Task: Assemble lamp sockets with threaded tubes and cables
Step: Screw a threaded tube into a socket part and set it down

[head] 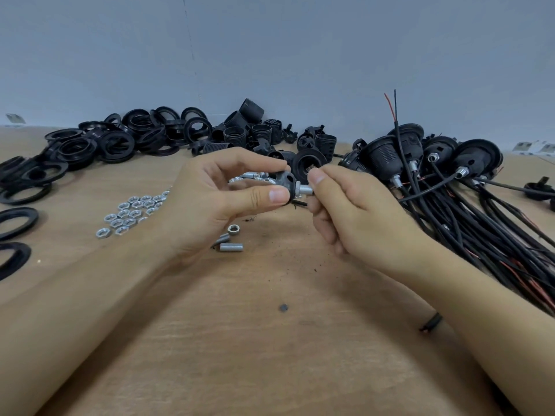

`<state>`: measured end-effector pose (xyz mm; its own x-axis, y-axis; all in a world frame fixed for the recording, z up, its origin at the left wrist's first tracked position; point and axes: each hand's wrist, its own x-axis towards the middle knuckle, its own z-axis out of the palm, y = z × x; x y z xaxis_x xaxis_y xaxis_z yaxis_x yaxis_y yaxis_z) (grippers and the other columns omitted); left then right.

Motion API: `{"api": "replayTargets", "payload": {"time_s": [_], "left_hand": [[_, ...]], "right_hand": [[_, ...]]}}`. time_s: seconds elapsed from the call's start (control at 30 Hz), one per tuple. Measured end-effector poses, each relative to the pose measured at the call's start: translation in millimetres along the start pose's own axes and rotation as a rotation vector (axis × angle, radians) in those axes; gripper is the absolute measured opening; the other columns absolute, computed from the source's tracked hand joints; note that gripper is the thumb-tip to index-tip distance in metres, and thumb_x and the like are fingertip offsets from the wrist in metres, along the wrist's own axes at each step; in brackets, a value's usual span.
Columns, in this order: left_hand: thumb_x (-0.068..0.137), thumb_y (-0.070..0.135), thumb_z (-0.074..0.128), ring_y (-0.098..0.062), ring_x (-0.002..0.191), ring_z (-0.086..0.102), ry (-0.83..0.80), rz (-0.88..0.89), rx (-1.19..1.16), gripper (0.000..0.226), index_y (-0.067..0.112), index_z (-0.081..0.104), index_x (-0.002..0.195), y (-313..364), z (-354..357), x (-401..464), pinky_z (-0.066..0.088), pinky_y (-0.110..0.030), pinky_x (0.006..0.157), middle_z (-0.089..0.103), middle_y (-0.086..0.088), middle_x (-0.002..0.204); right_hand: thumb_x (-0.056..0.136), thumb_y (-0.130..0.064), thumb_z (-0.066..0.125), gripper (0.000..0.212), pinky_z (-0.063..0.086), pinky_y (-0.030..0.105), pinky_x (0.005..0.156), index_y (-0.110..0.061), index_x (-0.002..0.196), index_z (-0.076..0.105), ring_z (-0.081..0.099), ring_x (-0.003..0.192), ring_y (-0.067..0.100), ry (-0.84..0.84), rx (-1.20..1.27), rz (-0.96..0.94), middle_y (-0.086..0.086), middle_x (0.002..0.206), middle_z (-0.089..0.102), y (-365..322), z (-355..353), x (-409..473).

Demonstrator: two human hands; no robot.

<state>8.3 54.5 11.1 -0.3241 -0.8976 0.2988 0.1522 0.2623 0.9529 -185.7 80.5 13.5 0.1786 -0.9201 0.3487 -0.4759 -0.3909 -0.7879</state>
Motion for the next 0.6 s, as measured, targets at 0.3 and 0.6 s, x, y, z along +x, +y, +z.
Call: {"api": "replayTargets", "payload": {"time_s": [0.3,0.6], "left_hand": [[0.059,0.02,0.089,-0.028,0.097,0.072,-0.007,0.013,0.071,0.036,0.023,0.079,0.093,-0.5,0.7,-1.3,0.057,-0.049,0.09,0.074,-0.014,0.104],[0.059,0.022,0.09,-0.025,0.093,0.072,-0.009,0.034,0.066,0.035,0.025,0.079,0.092,-1.0,-0.2,-0.2,0.059,-0.039,0.084,0.075,-0.015,0.102]], "right_hand": [[0.105,-0.032,0.036,0.045,0.04,0.028,0.044,-0.006,0.07,0.048,0.043,0.037,0.01,-0.013,-0.032,0.011,0.001,0.044,0.047,-0.5,2.3,0.3],[0.105,-0.035,0.035,0.044,0.039,0.024,0.041,-0.006,0.073,0.045,0.047,0.039,0.013,-0.029,-0.02,0.051,-0.001,0.046,0.047,-1.9,0.2,0.5]]}}
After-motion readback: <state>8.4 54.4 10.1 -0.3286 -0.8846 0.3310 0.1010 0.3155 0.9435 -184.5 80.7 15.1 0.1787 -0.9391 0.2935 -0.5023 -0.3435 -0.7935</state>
